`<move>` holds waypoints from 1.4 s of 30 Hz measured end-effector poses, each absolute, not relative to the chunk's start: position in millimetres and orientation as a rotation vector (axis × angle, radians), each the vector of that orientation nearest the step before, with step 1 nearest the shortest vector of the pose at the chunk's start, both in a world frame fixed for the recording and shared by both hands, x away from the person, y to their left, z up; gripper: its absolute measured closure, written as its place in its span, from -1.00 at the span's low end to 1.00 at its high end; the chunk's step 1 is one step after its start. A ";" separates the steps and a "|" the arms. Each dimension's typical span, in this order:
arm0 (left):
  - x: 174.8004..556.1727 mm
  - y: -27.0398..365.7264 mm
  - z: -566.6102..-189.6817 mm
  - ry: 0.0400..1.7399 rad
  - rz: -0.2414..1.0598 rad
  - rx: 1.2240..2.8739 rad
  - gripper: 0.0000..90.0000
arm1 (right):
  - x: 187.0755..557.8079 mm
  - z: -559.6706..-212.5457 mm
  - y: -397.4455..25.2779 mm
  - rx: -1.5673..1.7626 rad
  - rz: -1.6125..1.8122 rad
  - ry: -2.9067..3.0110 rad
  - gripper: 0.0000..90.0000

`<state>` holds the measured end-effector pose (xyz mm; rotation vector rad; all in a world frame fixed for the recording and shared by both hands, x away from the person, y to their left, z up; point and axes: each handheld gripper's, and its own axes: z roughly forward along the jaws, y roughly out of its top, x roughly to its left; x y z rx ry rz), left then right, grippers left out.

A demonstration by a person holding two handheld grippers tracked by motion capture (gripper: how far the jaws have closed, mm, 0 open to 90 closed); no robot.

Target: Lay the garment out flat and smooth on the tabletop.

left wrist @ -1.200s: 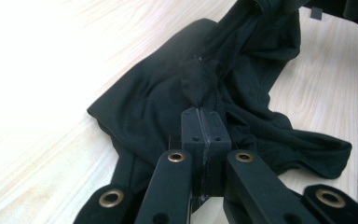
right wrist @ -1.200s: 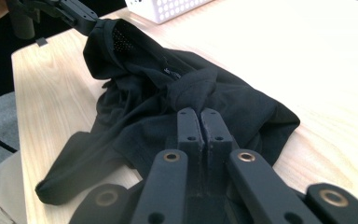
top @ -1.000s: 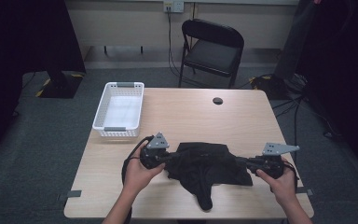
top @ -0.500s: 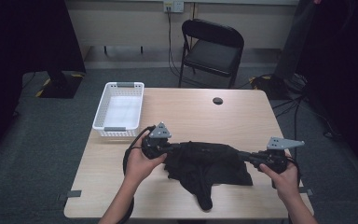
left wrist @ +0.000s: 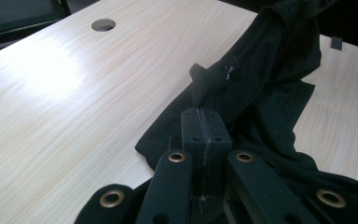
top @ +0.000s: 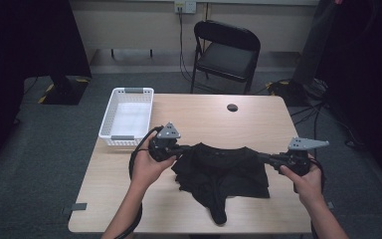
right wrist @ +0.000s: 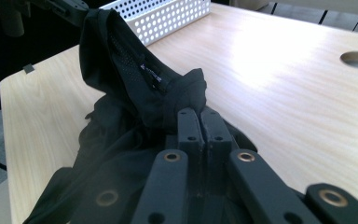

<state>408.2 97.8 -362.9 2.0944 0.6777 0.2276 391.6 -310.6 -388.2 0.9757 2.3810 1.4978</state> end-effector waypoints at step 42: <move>472.7 91.1 -330.7 0.746 0.297 2.134 1.00 | 460.7 -342.4 -314.0 1.013 1.445 2.270 0.95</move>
